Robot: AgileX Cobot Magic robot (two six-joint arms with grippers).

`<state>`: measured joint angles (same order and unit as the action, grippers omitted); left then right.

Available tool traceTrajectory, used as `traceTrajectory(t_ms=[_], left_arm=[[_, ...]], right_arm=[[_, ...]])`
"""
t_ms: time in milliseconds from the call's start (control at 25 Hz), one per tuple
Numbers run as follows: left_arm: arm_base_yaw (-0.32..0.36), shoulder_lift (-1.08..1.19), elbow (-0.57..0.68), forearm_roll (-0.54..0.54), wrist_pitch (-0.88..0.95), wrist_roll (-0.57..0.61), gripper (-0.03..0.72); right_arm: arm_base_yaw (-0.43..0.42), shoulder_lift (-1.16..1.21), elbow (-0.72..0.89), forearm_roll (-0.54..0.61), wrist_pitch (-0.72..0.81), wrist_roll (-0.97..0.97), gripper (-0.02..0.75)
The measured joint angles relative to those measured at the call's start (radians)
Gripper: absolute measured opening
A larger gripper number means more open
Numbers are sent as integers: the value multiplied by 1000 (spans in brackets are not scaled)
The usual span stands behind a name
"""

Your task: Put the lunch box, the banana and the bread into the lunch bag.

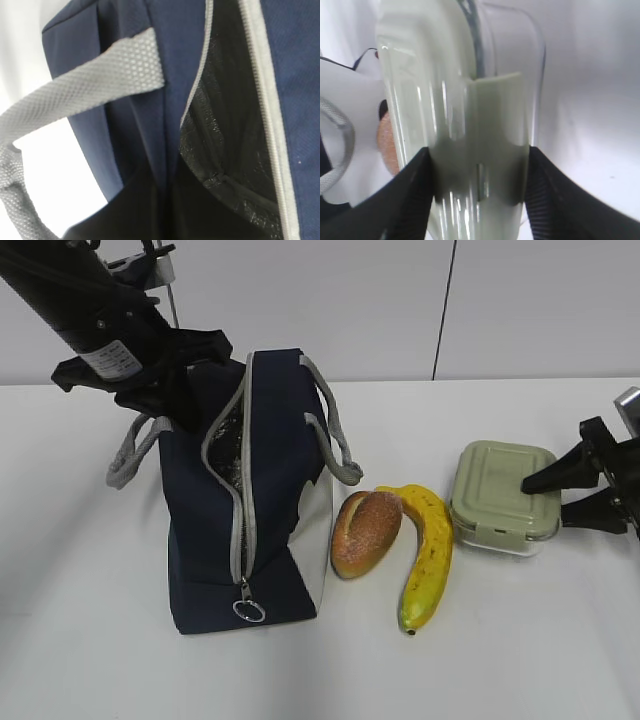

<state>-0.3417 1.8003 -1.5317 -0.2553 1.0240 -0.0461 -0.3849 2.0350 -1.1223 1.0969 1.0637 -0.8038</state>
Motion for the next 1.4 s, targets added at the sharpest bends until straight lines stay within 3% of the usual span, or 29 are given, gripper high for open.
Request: traceTrajectory(t_ms=[440,680,920,1400], left_arm=[[0,0,0,-75,0,15,-3],[11,0,0,-90,-2,18,-3],[27,0,0,-94,-5,18,-3],[28,0,0,-115,-10,19,-3]], right_arm=[[20,-77,-121,143,66,4,379],[164,-188,-126,239,80,19,378],[342,-196,-219,250,94,90,378],[486,-146,-339,174,80,210,378]])
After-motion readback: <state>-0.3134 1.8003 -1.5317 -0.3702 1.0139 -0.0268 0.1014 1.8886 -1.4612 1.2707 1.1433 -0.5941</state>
